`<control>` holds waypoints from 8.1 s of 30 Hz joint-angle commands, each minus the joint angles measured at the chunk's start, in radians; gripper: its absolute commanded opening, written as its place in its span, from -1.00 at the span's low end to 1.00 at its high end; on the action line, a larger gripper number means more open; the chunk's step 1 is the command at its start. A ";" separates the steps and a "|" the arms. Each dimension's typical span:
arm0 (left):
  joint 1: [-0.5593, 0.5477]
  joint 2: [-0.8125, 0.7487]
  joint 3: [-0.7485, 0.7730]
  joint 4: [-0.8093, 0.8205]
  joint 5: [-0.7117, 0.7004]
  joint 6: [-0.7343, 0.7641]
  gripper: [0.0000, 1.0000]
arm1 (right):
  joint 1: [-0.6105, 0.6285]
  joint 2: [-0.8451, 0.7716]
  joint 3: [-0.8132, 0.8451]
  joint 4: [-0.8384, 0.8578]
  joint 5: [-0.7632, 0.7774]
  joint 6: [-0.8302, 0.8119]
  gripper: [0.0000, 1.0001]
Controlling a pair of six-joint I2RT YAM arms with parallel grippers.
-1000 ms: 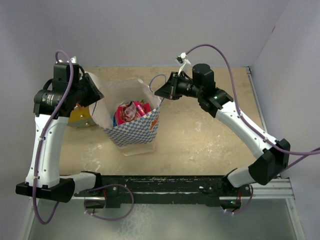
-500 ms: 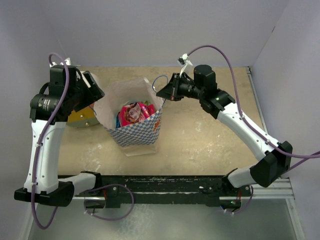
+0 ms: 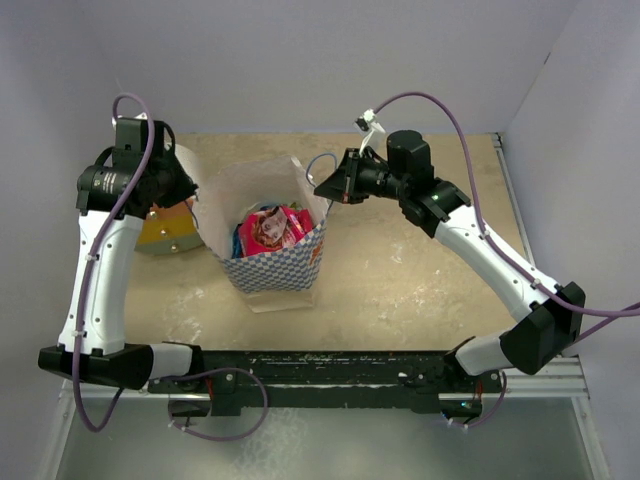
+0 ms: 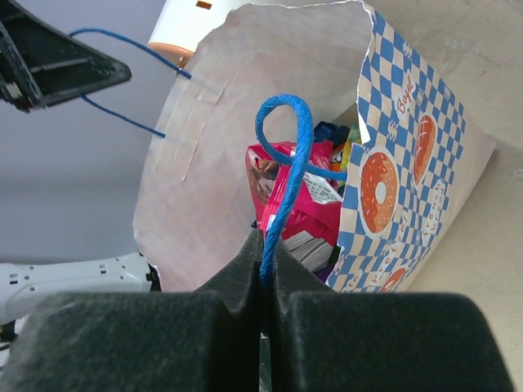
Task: Take the snacks out of the paper bag
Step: Adjust the paper bag at the center of the board, then take out the snack from the paper bag, then place the snack at the center of the board, then adjust the paper bag at the center of the board.
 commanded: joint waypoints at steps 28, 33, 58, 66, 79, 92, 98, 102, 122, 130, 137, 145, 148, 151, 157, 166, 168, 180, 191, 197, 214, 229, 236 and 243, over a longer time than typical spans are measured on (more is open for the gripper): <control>0.068 0.001 -0.111 0.972 0.882 -0.342 -1.00 | 0.080 -0.290 -0.209 -0.251 0.153 -0.070 -0.47; 0.052 -0.027 -0.162 0.991 0.897 -0.379 -1.00 | 0.080 -0.367 -0.224 -0.395 0.292 -0.100 -0.15; 0.047 -0.071 -0.285 0.917 0.888 -0.438 -1.00 | 0.125 -0.105 0.263 -0.452 0.372 -0.272 0.64; 0.047 -0.062 -0.253 0.918 0.875 -0.442 -1.00 | 0.156 0.074 0.422 -0.594 0.479 -0.333 0.67; 0.047 -0.046 -0.237 0.922 0.885 -0.455 -1.00 | 0.209 0.236 0.372 -0.549 0.296 -0.314 0.43; 0.047 -0.053 -0.234 0.916 0.886 -0.455 -1.00 | 0.209 0.317 0.308 -0.535 0.241 -0.265 0.14; 0.047 -0.056 -0.228 0.903 0.885 -0.450 -1.00 | 0.209 0.287 0.341 -0.514 0.131 -0.266 -0.60; 0.047 -0.060 -0.227 0.901 0.882 -0.449 -1.00 | 0.208 0.250 0.368 -0.438 0.139 -0.230 -0.98; 0.048 -0.102 -0.203 0.778 0.847 -0.378 -1.00 | 0.137 0.116 0.629 -0.360 0.260 -0.086 -1.00; 0.047 -0.110 -0.203 0.750 0.851 -0.368 -1.00 | 0.011 0.076 0.765 -0.329 0.295 -0.003 -1.00; 0.047 -0.104 -0.181 0.706 0.859 -0.341 -1.00 | -0.028 0.027 0.781 -0.387 0.609 -0.036 -1.00; 0.047 -0.082 -0.132 0.649 0.863 -0.283 -1.00 | -0.148 -0.023 0.569 -0.417 0.744 -0.031 -1.00; 0.047 -0.072 -0.123 0.639 0.869 -0.266 -1.00 | -0.236 -0.048 0.407 -0.369 0.706 -0.006 -1.00; 0.047 -0.062 -0.115 0.631 0.876 -0.251 -1.00 | -0.295 -0.045 0.289 -0.295 0.666 0.023 -1.00; 0.047 -0.039 -0.090 0.619 0.892 -0.225 -1.00 | -0.425 0.041 0.160 -0.132 0.605 0.112 -1.00; 0.047 0.000 -0.040 0.606 0.919 -0.205 -1.00 | -0.583 0.312 0.340 -0.003 0.444 0.190 -1.00; 0.047 0.005 -0.030 0.595 0.919 -0.197 -1.00 | -0.602 0.332 0.342 0.018 0.422 0.196 -1.00; 0.047 0.024 -0.024 0.592 0.919 -0.206 -1.00 | -0.690 0.061 -0.449 0.098 0.426 0.276 -1.00; 0.047 0.026 -0.047 0.633 0.923 -0.250 -1.00 | -0.742 -0.024 -0.689 -0.020 0.500 0.320 -0.64; 0.047 0.014 -0.069 0.632 0.918 -0.251 -1.00 | -0.749 -0.023 -0.689 -0.105 0.524 0.309 -0.37; 0.047 -0.004 -0.073 0.632 0.914 -0.259 -1.00 | -0.757 -0.226 -0.409 -0.318 0.488 -0.087 0.66; 0.047 0.026 -0.031 0.656 0.909 -0.206 -1.00 | -0.351 -0.095 -0.004 -0.313 -0.198 -0.014 0.73; 0.047 0.054 0.008 0.667 0.873 -0.217 -1.00 | -0.271 -0.031 0.010 -0.406 -0.335 0.033 0.45; 0.047 0.145 0.121 0.747 0.832 -0.276 -1.00 | -0.271 -0.022 0.032 -0.383 -0.373 0.064 -0.45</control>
